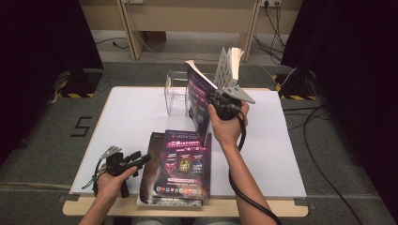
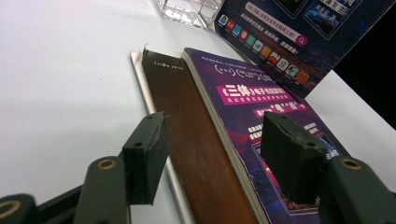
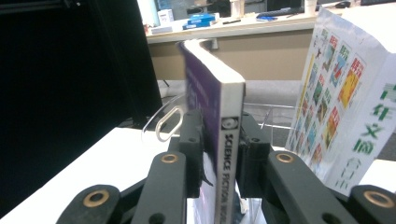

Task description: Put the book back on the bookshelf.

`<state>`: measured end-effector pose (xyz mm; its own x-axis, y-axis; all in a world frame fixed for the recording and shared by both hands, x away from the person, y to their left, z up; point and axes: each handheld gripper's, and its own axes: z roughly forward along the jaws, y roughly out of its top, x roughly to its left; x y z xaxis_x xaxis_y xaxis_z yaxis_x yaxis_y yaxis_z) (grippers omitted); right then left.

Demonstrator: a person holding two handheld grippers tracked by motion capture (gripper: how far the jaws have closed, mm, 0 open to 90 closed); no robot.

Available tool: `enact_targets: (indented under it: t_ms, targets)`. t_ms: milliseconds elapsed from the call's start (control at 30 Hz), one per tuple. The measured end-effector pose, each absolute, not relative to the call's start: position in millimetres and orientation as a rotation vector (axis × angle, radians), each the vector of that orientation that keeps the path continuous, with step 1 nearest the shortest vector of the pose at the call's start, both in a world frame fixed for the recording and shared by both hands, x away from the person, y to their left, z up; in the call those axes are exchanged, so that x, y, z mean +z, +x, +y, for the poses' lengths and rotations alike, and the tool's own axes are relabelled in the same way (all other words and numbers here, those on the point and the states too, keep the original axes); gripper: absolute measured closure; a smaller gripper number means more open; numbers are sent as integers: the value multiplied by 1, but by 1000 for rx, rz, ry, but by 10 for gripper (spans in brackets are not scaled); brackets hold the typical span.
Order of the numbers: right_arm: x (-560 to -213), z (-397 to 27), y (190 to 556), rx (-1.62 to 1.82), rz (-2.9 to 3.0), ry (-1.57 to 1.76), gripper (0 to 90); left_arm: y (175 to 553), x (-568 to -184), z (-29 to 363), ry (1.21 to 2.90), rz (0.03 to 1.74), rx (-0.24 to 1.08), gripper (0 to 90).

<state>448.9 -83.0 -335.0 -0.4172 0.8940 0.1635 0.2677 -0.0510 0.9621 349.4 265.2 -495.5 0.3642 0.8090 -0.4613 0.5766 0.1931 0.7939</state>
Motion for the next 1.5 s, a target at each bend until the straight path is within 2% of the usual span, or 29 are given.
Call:
enact_targets:
  t_ms: [267,467,767,1500]
  targets:
    - [-333,-88,442,1496,1681,1252,704,350,-496,264,1488,1317,254,403]
    - [-329,-91,440,1455,1674,1304,817,350,-497,264,1495,1317,254,404]
    - [-319,-88,443,1458,1674,1364,826,350,-497,264,1492,1318,253,406]
    - [-263,-61,500,1450,1644,1281,828,351,-497,266,1489,1316,252,409]
